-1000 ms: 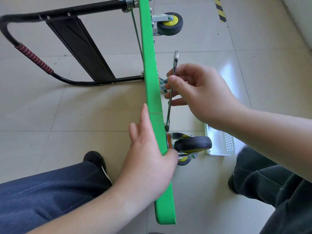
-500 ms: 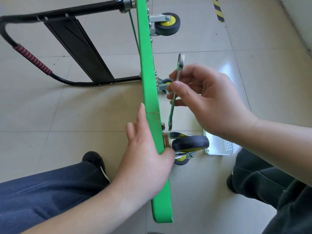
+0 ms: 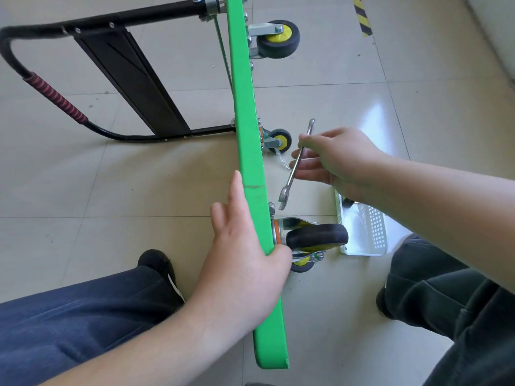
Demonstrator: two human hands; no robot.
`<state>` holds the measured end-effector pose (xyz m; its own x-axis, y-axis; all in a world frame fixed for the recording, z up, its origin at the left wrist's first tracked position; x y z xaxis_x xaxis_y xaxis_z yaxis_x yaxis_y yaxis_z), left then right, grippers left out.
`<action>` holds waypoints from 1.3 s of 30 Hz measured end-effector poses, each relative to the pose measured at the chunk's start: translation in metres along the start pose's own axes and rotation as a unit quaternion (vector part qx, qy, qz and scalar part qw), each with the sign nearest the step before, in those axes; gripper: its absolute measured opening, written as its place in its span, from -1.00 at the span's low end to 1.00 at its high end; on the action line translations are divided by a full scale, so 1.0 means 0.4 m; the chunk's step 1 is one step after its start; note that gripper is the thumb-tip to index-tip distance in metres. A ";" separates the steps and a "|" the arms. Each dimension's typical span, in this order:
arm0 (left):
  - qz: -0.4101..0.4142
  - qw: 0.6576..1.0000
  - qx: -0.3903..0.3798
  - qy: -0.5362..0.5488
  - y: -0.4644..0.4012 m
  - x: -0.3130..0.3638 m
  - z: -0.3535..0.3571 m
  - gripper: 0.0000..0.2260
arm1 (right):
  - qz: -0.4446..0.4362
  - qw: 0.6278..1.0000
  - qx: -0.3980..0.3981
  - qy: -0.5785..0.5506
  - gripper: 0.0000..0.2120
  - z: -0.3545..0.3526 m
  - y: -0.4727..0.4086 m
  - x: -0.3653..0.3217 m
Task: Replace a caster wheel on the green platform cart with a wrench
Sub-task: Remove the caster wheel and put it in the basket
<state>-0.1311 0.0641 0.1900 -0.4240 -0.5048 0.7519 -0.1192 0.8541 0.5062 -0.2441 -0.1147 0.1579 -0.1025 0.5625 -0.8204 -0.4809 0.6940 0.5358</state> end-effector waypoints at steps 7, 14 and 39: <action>0.004 1.000 -0.006 0.001 0.001 0.002 0.001 -0.06 | 0.052 0.998 -0.031 -0.010 -0.85 0.024 -0.019 0.033; 0.004 1.000 -0.007 -0.002 0.000 0.000 0.001 -0.06 | 0.082 0.996 -0.033 0.027 -0.80 0.025 -0.059 0.055; 0.002 1.000 -0.006 -0.001 0.004 0.006 -0.003 -0.06 | 0.050 0.995 -0.064 0.056 -0.71 0.061 -0.079 0.049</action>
<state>-0.1312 0.0643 0.1930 -0.4266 -0.5018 0.7524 -0.1076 0.8542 0.5087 -0.2097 -0.1146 0.1299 -0.2486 0.5678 -0.7847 -0.5703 0.5690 0.5925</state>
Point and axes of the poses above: each hand's wrist, its own y-axis away from the middle knuckle, its own z-axis out of the palm, x = y × z, the point moved 6 cm from there along -y, towards the middle knuckle, and after that the axes turned 14 degrees about -x, right-handed, at the moved point
